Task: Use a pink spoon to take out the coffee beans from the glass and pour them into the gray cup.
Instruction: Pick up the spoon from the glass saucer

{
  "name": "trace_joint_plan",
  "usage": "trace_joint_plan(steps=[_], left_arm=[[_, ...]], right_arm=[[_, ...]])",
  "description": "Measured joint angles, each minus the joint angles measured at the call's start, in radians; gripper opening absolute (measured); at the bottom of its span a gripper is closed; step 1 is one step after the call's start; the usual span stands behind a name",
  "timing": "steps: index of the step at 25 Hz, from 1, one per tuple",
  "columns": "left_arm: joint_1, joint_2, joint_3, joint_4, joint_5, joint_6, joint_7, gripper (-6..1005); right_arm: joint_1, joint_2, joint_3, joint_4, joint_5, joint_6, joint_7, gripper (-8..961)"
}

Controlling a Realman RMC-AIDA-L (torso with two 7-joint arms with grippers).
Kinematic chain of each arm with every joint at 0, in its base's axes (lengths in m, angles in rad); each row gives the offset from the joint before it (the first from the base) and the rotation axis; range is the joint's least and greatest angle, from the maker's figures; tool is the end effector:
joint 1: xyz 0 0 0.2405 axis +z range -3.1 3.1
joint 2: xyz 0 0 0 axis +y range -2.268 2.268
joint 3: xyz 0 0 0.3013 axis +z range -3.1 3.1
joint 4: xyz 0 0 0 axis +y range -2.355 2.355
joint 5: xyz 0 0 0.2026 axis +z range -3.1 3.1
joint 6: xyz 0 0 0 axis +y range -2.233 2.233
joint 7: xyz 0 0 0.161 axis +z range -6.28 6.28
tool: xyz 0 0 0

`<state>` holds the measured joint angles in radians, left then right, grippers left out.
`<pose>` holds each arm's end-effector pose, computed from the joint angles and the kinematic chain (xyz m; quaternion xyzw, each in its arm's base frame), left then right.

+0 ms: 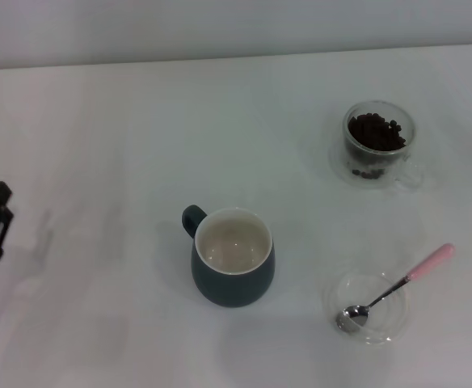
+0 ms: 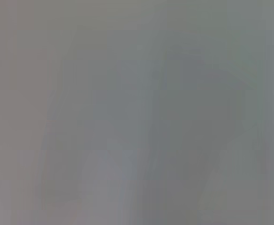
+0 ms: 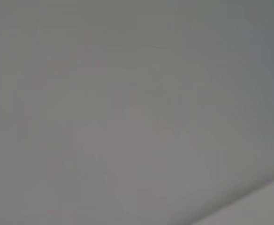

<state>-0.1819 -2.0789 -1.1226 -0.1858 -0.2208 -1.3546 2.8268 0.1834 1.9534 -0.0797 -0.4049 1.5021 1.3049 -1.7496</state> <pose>-0.3749 0.2624 -0.0522 -0.7452 -0.2317 -0.3359 0.5274 0.4817 0.2535 0.1111 -0.5777 0.4817 0.3928 0.5291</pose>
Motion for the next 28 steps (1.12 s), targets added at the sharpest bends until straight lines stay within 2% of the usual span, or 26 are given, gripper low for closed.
trace_joint_plan(steps=[6, 9, 11, 16, 21, 28], left_arm=[[-0.026, 0.001, -0.002, 0.001, -0.150, -0.007, 0.000, 499], [-0.049, 0.002, -0.004, 0.005, -0.177, -0.010, 0.000, 499], [-0.067, 0.003, -0.009, 0.012, -0.178, -0.007, 0.000, 499], [-0.112, 0.003, -0.015, 0.036, -0.180, 0.002, 0.000, 499], [-0.130, 0.003, -0.015, 0.037, -0.178, 0.005, 0.000, 498], [-0.133, 0.003, -0.016, 0.036, -0.174, -0.001, 0.000, 498]], right_arm=[[-0.001, -0.060, -0.011, 0.079, -0.174, 0.102, 0.231, 754], [-0.007, -0.090, -0.012, 0.130, -0.247, 0.166, 0.305, 754], [-0.012, -0.095, -0.012, 0.135, -0.309, 0.194, 0.345, 754], [-0.015, -0.095, -0.012, 0.138, -0.434, 0.227, 0.383, 754], [-0.012, -0.070, -0.022, 0.140, -0.501, 0.240, 0.379, 753], [-0.006, -0.039, -0.061, 0.142, -0.516, 0.257, 0.376, 753]])
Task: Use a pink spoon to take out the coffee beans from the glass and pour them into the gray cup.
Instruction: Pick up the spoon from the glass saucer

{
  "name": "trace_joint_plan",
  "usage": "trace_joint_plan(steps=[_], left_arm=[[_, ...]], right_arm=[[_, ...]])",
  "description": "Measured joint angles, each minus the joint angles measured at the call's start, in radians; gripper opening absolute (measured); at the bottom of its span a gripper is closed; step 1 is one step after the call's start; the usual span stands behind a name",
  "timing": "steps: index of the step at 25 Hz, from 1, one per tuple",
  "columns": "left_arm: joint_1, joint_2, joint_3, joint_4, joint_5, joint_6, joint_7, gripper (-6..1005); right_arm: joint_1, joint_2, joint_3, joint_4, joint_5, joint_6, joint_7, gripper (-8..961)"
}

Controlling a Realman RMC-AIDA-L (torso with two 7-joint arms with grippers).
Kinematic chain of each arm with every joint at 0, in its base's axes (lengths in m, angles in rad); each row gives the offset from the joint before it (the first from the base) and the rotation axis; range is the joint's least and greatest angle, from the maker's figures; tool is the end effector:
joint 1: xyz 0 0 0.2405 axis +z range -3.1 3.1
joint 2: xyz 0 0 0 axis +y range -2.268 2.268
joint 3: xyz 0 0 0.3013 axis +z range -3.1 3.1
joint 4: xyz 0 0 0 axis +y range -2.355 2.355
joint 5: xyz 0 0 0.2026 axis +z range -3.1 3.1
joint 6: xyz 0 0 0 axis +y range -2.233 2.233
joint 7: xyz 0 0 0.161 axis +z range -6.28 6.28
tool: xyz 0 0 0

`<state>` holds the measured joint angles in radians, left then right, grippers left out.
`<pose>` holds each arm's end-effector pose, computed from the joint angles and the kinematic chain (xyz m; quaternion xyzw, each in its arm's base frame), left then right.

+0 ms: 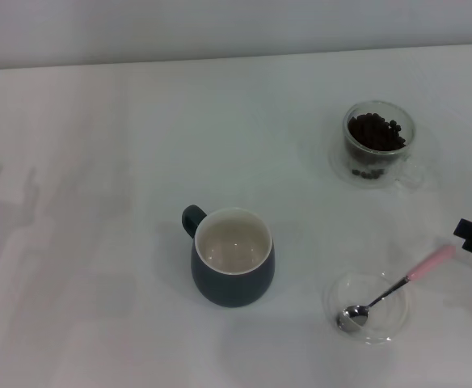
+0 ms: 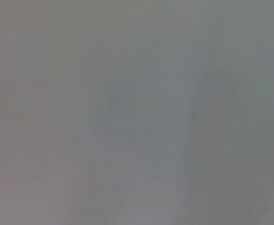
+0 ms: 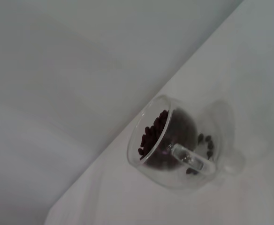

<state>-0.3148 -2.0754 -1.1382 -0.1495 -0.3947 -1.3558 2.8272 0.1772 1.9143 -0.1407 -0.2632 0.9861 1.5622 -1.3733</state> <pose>-0.3604 0.3148 -0.0256 -0.7009 -0.2180 -0.3673 0.5713 0.4436 0.2098 0.0167 -0.6353 0.6515 0.3643 0.1982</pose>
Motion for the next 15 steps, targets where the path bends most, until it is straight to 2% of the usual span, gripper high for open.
trace_joint_plan(steps=[11, 15], left_arm=[[-0.001, 0.000, 0.000, 0.001, 0.002, 0.004, 0.000, 498], [-0.001, 0.000, 0.000, 0.001, 0.002, 0.004, 0.000, 498]], right_arm=[[0.005, 0.032, -0.046, 0.002, -0.005, 0.004, -0.011, 754], [0.009, 0.043, -0.054, 0.002, -0.006, 0.005, -0.019, 726]])
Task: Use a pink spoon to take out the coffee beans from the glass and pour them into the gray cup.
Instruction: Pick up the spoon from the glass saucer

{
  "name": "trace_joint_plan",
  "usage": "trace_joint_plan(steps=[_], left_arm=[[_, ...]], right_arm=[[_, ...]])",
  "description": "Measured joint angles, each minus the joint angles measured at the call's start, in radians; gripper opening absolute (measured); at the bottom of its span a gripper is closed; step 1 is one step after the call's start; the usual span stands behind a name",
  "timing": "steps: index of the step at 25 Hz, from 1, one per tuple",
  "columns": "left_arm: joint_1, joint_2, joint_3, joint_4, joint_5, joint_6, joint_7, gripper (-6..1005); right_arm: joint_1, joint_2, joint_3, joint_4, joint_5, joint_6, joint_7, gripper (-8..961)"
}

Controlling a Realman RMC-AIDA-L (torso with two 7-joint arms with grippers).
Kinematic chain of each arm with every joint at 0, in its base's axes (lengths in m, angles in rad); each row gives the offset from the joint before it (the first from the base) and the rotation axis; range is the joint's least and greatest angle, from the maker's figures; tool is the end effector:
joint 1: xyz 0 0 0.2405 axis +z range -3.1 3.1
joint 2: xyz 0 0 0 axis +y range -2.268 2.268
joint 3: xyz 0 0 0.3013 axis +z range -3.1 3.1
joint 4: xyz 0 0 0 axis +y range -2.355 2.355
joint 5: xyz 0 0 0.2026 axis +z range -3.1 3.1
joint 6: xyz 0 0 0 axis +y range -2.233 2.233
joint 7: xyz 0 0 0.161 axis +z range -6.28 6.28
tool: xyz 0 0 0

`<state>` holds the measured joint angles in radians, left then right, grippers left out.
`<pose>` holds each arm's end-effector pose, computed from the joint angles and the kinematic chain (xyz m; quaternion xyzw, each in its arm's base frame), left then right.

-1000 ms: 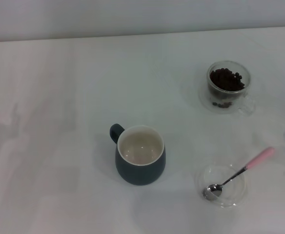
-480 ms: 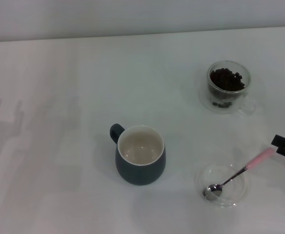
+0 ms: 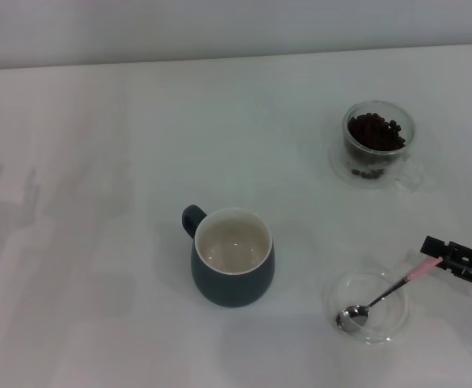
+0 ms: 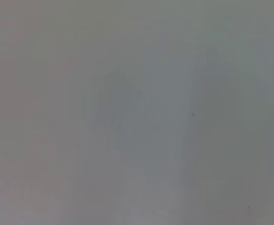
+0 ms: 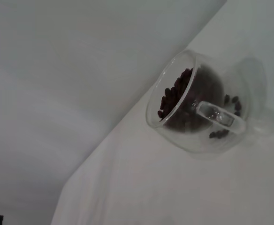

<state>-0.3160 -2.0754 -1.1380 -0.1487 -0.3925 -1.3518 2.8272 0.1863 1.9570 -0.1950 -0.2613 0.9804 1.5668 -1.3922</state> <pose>-0.3606 0.3152 -0.0262 -0.7022 -0.2187 -0.3657 0.5704 0.4290 0.2077 -0.0106 -0.6511 0.6499 0.3564 0.1634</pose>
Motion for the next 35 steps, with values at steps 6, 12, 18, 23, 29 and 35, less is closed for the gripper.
trace_joint_plan(steps=[6, 12, 18, 23, 29, 35], left_arm=[[0.009, 0.000, 0.001, 0.000, 0.000, -0.004, 0.000, 499], [0.013, -0.001, 0.000, 0.000, 0.000, -0.007, -0.001, 498], [0.017, -0.003, 0.000, 0.000, 0.000, -0.009, -0.002, 497], [0.020, -0.003, 0.000, 0.000, 0.000, -0.009, -0.002, 497], [0.026, -0.003, 0.000, 0.000, -0.001, -0.009, -0.002, 496], [0.028, -0.003, 0.000, 0.000, -0.002, -0.008, -0.002, 494]], right_arm=[[-0.004, 0.001, 0.003, -0.003, 0.003, 0.002, -0.013, 684], [-0.011, 0.000, 0.009, -0.002, 0.007, 0.000, -0.026, 641], [-0.006, 0.005, 0.007, -0.001, 0.005, -0.012, -0.030, 536], [0.002, 0.009, 0.002, -0.001, 0.003, -0.030, -0.031, 399], [0.010, 0.012, 0.000, -0.001, 0.002, -0.041, -0.031, 400], [0.008, 0.011, 0.000, -0.001, 0.000, -0.042, -0.027, 397]])
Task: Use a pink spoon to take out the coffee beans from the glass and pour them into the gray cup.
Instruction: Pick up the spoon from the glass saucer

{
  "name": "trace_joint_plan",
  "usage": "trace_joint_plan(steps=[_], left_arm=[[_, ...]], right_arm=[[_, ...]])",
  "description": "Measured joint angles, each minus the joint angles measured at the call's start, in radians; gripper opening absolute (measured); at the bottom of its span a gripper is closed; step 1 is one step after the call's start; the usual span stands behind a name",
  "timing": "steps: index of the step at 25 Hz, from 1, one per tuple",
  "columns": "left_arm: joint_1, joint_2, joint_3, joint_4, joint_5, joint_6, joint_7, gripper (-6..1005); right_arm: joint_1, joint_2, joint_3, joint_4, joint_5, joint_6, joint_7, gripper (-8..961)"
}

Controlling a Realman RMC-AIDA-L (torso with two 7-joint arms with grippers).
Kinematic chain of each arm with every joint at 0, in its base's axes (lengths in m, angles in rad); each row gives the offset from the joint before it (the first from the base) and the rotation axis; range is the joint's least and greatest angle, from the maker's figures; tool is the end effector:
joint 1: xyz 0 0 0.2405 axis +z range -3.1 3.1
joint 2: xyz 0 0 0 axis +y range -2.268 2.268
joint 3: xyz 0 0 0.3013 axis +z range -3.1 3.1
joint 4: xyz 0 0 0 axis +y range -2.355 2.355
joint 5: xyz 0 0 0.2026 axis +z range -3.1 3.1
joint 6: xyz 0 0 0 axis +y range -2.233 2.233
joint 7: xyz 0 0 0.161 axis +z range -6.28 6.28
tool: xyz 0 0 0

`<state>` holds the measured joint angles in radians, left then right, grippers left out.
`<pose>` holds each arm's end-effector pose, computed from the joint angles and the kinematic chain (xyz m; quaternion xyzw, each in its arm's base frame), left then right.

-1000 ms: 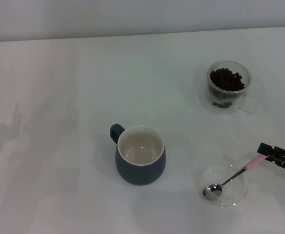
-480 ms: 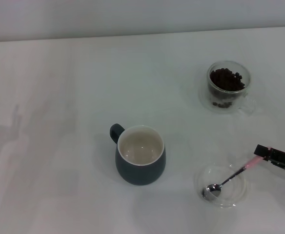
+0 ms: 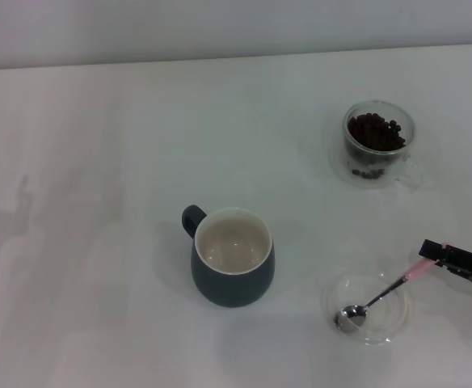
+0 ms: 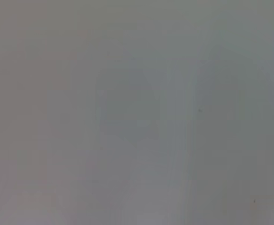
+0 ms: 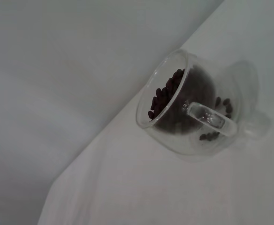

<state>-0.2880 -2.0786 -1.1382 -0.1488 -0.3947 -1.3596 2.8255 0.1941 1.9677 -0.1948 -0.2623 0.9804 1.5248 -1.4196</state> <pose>-0.3676 0.3046 -0.0267 -0.6971 -0.2279 -0.3622 0.5753 0.4314 0.2121 -0.0162 -0.6562 0.6461 0.3462 0.1790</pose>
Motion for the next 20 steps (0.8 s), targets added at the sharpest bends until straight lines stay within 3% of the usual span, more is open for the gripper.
trace_joint_plan(steps=[7, 12, 15, 20], left_arm=[[0.002, -0.002, 0.000, 0.000, -0.001, 0.004, 0.000, 489], [0.002, -0.002, 0.001, 0.000, 0.000, 0.007, 0.000, 489], [0.002, -0.003, 0.002, 0.000, 0.000, 0.009, 0.000, 490], [0.010, -0.004, 0.003, 0.000, 0.000, 0.009, 0.000, 490]], right_arm=[[-0.013, 0.004, 0.006, -0.002, 0.000, -0.003, -0.006, 395], [-0.007, 0.014, 0.006, 0.001, 0.005, 0.001, -0.010, 325], [-0.001, 0.018, 0.006, 0.002, 0.006, 0.008, -0.006, 211], [0.001, 0.018, 0.010, 0.003, 0.010, 0.018, 0.004, 213]])
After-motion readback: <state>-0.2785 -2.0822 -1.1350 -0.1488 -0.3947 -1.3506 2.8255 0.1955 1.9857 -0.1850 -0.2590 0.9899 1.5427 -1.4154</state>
